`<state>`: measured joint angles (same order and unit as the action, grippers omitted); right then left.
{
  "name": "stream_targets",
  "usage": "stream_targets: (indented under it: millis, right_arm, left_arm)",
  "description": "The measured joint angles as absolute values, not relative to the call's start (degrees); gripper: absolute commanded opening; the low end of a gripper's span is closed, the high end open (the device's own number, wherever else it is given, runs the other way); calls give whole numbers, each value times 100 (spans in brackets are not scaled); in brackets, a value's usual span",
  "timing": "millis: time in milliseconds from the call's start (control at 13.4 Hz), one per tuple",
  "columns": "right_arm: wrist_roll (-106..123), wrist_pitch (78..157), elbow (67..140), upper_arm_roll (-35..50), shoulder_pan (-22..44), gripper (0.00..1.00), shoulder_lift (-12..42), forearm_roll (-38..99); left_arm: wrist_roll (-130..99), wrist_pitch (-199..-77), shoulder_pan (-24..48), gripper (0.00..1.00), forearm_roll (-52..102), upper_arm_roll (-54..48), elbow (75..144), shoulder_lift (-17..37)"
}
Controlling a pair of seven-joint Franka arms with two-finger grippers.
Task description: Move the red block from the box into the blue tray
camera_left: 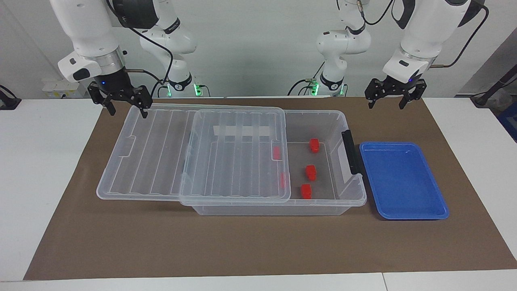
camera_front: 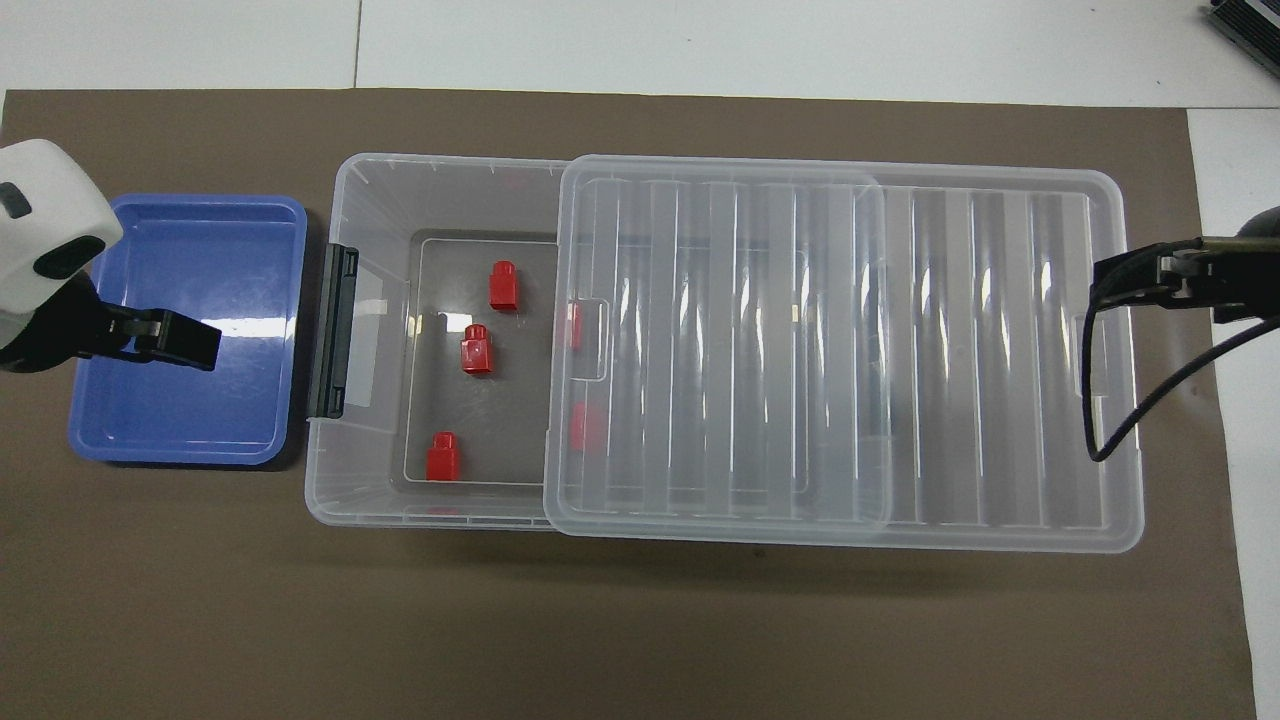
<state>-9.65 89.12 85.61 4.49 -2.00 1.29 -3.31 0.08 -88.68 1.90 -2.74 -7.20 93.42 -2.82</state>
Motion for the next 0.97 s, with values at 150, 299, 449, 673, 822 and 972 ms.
stream_targets:
  millis: [150,299,449,673,822,972]
  right_arm:
    - [-992,8720,8496,444,-216,100,218,-331]
    - [-994,8561,8621,430,-280,100,161,-331]
    - [-995,8546,8794,416,-338,100,40,-276]
    - [-996,8546,8886,408,-344,100,-44,-219]
    - [-996,8546,8895,408,-344,100,-46,-215]
    - [-996,8546,8901,408,-344,100,-46,-214]
  left_arm:
    - [-38,-8874,200,100,-274,-765,9342,-286]
    - [-495,-8925,223,100,-265,-866,9338,-294]
    - [-1129,-9194,360,100,-73,-973,9341,-295]
    - [-1497,-9637,522,100,384,-1004,9427,-294]
    - [-1565,-10060,713,100,421,-1002,9767,-284]
    - [-1841,-10607,964,100,423,-1012,10268,-237]
